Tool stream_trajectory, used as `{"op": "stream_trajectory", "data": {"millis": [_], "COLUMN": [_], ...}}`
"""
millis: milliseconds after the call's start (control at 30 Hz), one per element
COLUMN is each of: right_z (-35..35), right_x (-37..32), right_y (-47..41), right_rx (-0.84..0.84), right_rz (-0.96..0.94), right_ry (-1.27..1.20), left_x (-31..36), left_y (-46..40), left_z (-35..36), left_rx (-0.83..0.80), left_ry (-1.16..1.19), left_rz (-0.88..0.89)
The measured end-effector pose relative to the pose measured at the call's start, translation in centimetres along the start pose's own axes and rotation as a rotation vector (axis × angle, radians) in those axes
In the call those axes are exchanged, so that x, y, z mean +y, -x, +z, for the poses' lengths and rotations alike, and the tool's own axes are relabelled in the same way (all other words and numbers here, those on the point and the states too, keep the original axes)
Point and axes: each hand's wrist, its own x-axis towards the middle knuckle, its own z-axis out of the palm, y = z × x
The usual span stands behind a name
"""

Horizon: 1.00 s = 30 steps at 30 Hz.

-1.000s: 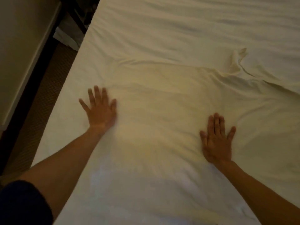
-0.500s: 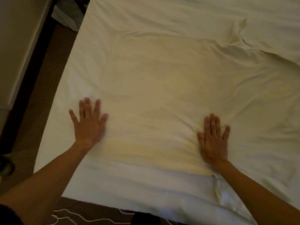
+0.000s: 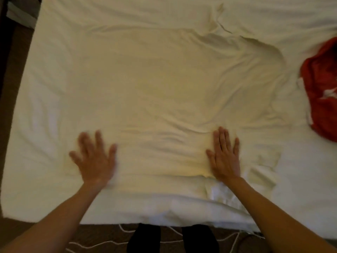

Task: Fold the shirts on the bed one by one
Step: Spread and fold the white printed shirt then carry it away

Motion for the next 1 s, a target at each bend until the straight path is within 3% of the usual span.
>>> {"op": "stream_trajectory", "data": {"millis": [33,67,200,267,400,533,600,667,833,1000], "right_z": [-0.2,-0.4,-0.7,-0.3,-0.5,-1.7,-2.5,-3.2,-3.2,-2.0], "right_x": [0.1,0.3,1.2,3.5,8.4,8.4,8.9,9.5,9.3,8.4], "right_y": [0.4,0.8,2.7,4.7,9.6,11.4,11.5,12.3,15.6,18.9], "right_rx": [-0.011,-0.021,-0.012,0.017,0.032,0.190,0.227,0.149,-0.149,0.083], "right_rz": [0.025,0.046,0.082,0.206,0.646,0.865,0.976,0.983,0.761,0.861], "right_ry": [-0.011,-0.027,-0.076,-0.058,-0.190,-0.356,-0.635,-0.864,-0.947,-1.133], "left_x": [0.1,1.8,14.7,20.2,24.2,25.5,25.9,26.4,26.7,26.3], "left_y": [0.3,1.2,6.9,9.3,11.4,13.3,13.5,13.7,15.3,16.3], "left_z": [-0.5,-0.6,1.5,2.9,4.0,4.2,4.3,4.2,3.7,3.4], "left_rx": [-0.009,0.003,-0.073,-0.151,-0.191,-0.225,-0.235,-0.231,-0.281,-0.295], "left_ry": [0.025,0.041,0.173,0.131,0.071,0.098,0.063,0.038,-0.048,-0.046], "left_rz": [-0.083,-0.029,0.700,0.846,0.664,0.840,0.847,0.819,0.792,0.821]}}
